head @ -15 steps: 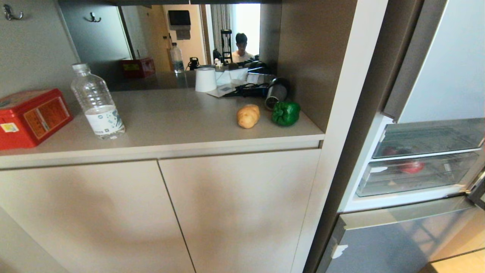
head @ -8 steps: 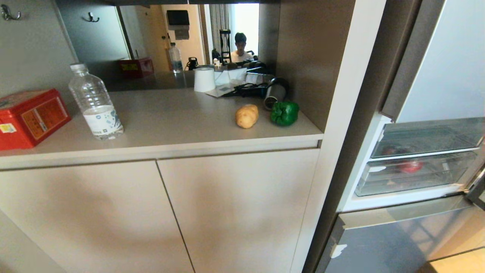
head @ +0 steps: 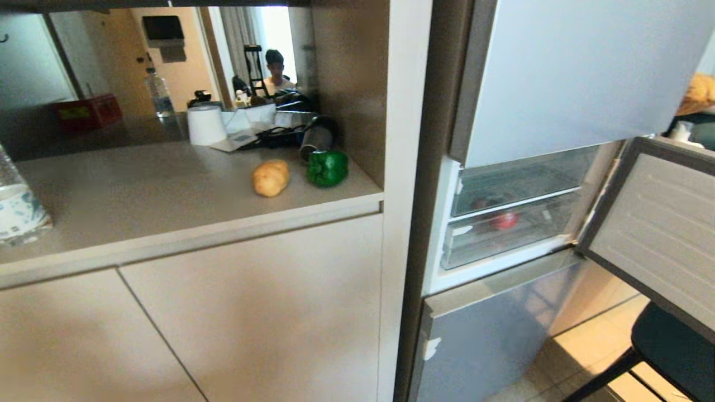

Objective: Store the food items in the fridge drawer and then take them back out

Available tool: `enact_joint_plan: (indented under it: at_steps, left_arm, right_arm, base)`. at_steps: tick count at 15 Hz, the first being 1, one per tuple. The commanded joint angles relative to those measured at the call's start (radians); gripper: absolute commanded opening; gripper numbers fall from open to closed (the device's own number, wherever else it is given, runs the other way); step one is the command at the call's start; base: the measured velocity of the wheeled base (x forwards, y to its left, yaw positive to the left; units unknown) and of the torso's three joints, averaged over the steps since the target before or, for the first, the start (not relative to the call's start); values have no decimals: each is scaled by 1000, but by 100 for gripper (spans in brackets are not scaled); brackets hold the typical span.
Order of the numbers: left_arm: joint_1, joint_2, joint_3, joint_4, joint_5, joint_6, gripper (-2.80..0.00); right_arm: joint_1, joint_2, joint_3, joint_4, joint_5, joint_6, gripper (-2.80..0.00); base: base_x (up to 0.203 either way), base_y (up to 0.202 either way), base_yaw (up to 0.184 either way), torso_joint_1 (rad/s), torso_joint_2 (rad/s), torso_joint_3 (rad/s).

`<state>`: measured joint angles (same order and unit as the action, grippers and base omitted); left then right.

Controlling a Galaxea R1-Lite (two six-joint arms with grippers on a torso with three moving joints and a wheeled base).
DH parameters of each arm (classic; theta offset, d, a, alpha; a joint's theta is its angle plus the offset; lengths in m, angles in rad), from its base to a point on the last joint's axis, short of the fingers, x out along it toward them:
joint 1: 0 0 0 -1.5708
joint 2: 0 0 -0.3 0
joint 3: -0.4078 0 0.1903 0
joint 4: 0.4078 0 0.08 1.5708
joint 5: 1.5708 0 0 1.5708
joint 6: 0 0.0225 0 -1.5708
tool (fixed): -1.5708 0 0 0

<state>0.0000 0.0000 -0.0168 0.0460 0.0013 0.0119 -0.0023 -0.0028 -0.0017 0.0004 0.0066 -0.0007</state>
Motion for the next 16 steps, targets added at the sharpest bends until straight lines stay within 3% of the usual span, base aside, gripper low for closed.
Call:
enact_joint_plan:
  at_steps: [1,10,14,16]
  left_arm:
    - [0,0,0,0,0,0,-280]
    - [0,0,0,0,0,0,-280]
    - [1,1,0,1,0,0,-280]
    - [0,1,-2,1,0,-1,-280]
  right_arm:
    - [-1,3,0,1,0,-1,-280]
    - [0,3,0,1,0,8,-280]
    - [-1,54,-13,-1,-20,41,-280]
    - [-6,170,-116,-4,-61,83,-280]
  base:
    - [2,9,-171,-2,2,-2]
    - [0,7,-167,2,4,2]
    - [0,1,-19,-1,-1,1]
    - [0,0,0,0,0,0]
